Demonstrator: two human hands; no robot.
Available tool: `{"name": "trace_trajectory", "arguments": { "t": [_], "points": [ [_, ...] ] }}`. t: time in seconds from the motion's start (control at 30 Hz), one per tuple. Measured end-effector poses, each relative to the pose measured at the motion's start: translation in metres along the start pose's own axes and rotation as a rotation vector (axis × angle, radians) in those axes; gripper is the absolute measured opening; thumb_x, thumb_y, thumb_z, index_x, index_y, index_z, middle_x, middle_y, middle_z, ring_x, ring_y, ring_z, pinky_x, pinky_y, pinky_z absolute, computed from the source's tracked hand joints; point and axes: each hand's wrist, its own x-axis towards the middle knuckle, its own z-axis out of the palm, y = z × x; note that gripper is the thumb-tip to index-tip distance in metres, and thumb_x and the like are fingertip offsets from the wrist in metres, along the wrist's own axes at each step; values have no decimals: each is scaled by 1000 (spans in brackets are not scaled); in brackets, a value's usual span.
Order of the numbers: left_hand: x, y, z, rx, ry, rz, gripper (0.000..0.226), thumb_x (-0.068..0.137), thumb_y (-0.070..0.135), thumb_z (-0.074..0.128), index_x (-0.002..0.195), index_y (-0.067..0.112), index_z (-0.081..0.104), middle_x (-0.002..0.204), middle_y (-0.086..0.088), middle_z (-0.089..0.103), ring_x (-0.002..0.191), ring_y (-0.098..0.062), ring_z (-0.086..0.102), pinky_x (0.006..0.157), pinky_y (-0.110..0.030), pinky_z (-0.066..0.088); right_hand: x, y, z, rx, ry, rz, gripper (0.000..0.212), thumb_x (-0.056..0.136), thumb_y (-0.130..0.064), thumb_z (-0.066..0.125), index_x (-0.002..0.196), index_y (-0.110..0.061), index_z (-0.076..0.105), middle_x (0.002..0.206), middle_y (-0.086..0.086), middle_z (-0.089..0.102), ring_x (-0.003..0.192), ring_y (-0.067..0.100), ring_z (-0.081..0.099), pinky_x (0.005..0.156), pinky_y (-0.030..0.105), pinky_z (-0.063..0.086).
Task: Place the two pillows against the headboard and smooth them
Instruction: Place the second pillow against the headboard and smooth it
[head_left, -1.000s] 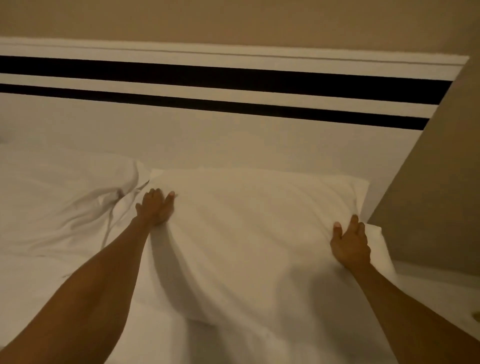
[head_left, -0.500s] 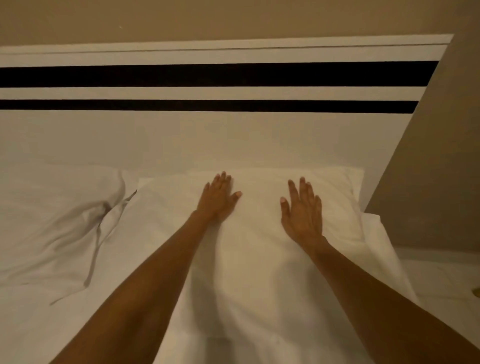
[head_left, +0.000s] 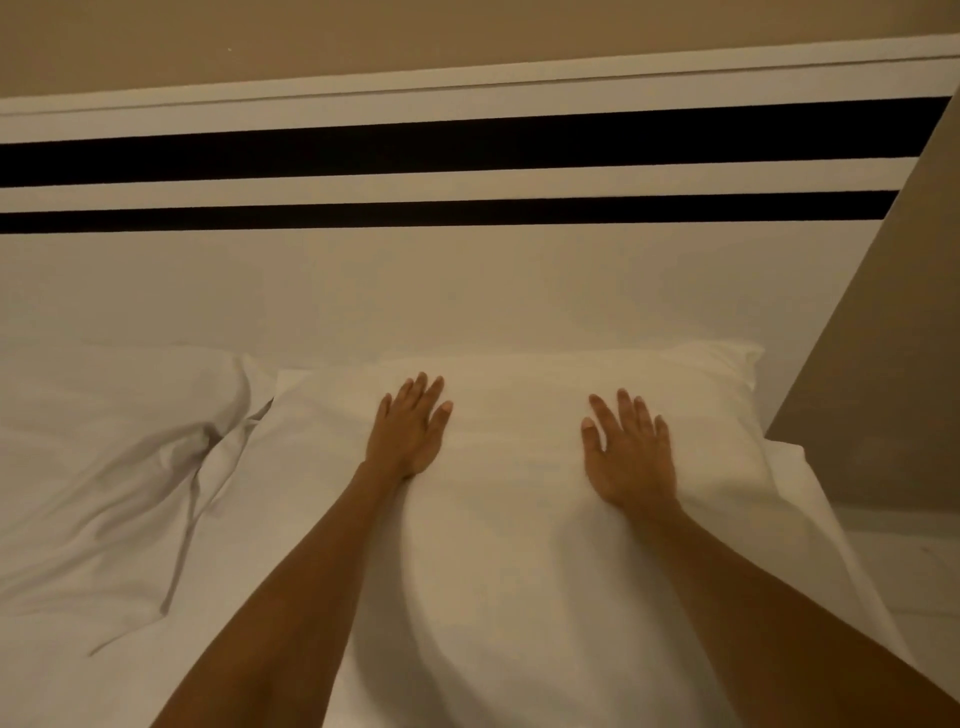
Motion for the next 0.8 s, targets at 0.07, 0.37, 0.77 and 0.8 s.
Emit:
{"name": "trace_trajectory", "arguments": {
  "t": [0.07, 0.37, 0.77, 0.8],
  "points": [
    [-1, -27, -8, -10, -13, -86, 56, 100, 50, 19, 154, 31, 18, 163, 4, 10, 151, -15, 7, 121, -42, 5, -2, 18, -1, -25, -7, 57, 55, 100, -45, 20, 153, -30, 22, 163, 2, 14, 151, 22, 9, 121, 42, 2],
    [-27, -99, -54, 339, -136, -397, 74, 93, 64, 14, 153, 20, 18, 162, -7, 15, 149, -28, 15, 118, -54, 10, -12, 83, -36, -46, -161, 168, 57, 103, -42, 17, 156, -24, 9, 164, 2, 3, 151, 23, 6, 121, 43, 7],
    [-81, 40, -12, -65, -51, 64, 59, 103, 42, 19, 155, 15, 13, 164, -4, 5, 151, -19, 3, 121, -40, 3, -53, -50, -14, 60, -8, -88, 54, 102, -34, 28, 153, -18, 22, 163, 10, 12, 151, 25, 9, 120, 42, 7],
    [-87, 44, -6, -57, -55, 81, 59, 103, 43, 18, 155, 16, 11, 164, -2, 4, 151, -18, 2, 121, -40, 2, -63, -59, -4, 65, -19, -110, 54, 102, -35, 26, 154, -20, 22, 163, 8, 12, 151, 24, 8, 120, 43, 6]
  ]
}}
